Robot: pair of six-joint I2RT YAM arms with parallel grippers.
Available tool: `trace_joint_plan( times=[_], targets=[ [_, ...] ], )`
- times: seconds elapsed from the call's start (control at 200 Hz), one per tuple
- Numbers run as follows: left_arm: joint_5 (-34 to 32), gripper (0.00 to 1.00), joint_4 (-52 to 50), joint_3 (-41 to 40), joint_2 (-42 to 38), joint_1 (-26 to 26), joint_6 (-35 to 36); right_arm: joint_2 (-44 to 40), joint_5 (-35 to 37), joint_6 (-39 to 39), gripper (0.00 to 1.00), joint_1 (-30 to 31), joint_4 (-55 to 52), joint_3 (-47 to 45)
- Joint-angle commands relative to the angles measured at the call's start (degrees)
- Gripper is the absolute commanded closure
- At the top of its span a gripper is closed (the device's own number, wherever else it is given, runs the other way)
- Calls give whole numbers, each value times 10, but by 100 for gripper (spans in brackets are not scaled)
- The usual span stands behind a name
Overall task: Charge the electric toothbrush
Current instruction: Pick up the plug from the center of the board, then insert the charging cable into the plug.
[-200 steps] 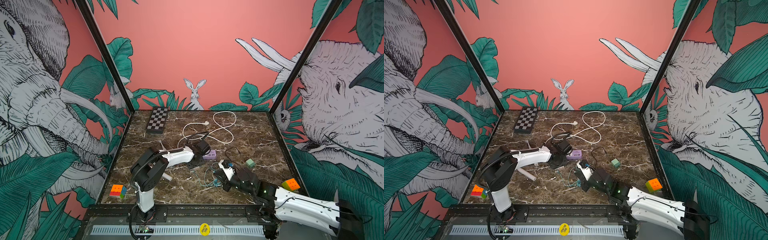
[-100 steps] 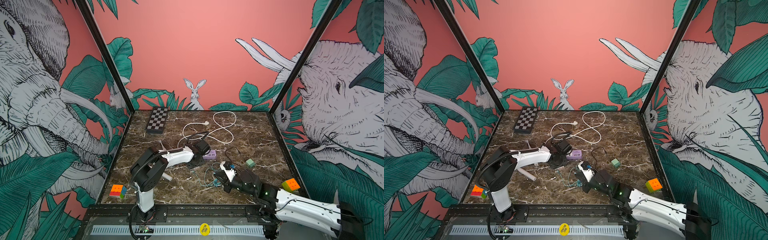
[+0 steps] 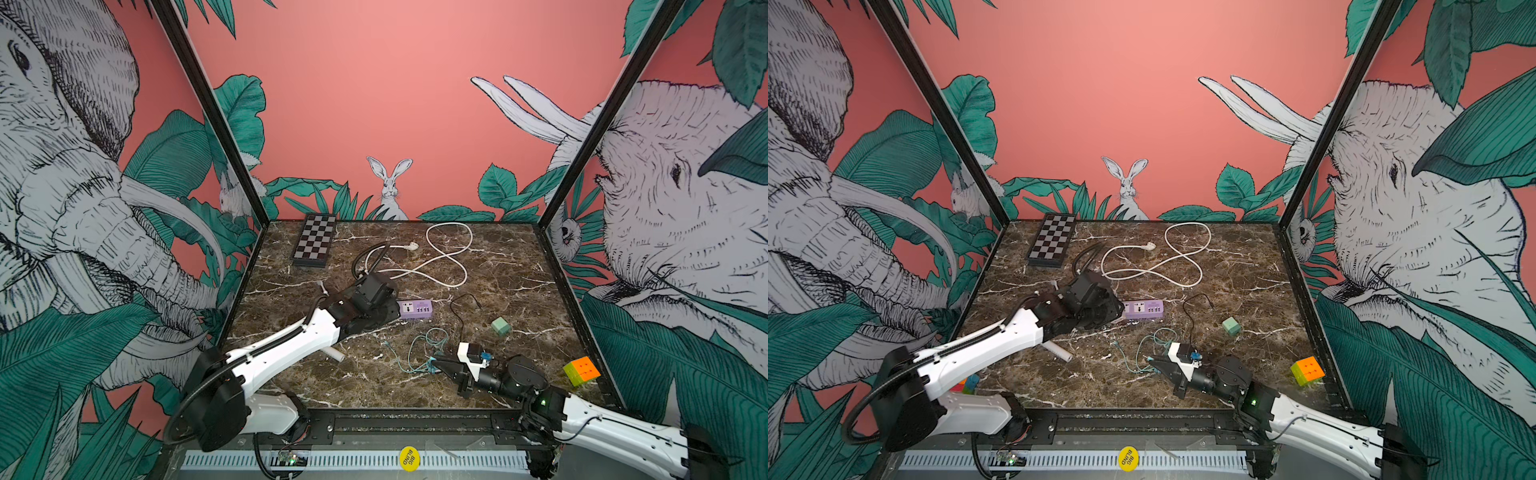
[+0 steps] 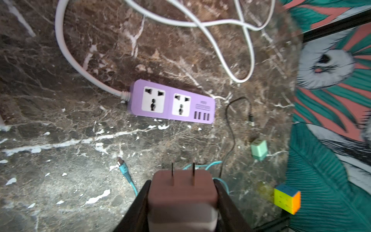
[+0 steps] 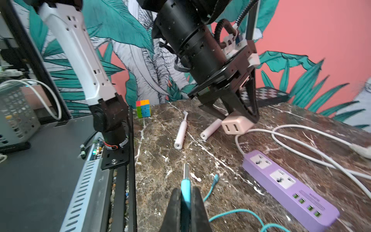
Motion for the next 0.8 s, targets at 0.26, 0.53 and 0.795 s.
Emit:
trace_joint_plan(
  times=[0.26,0.53,0.795],
  targets=[
    [3,100,87,-76,-150,4,-48,35,-212,-14,100,-1,60,98],
    [16,100,140,-122,-196,4,-90,14,-306,27,100,-2,69,150],
    [16,100,170,-144,-218,4,-108,23,-335,59,100,-2,50,196]
  ],
)
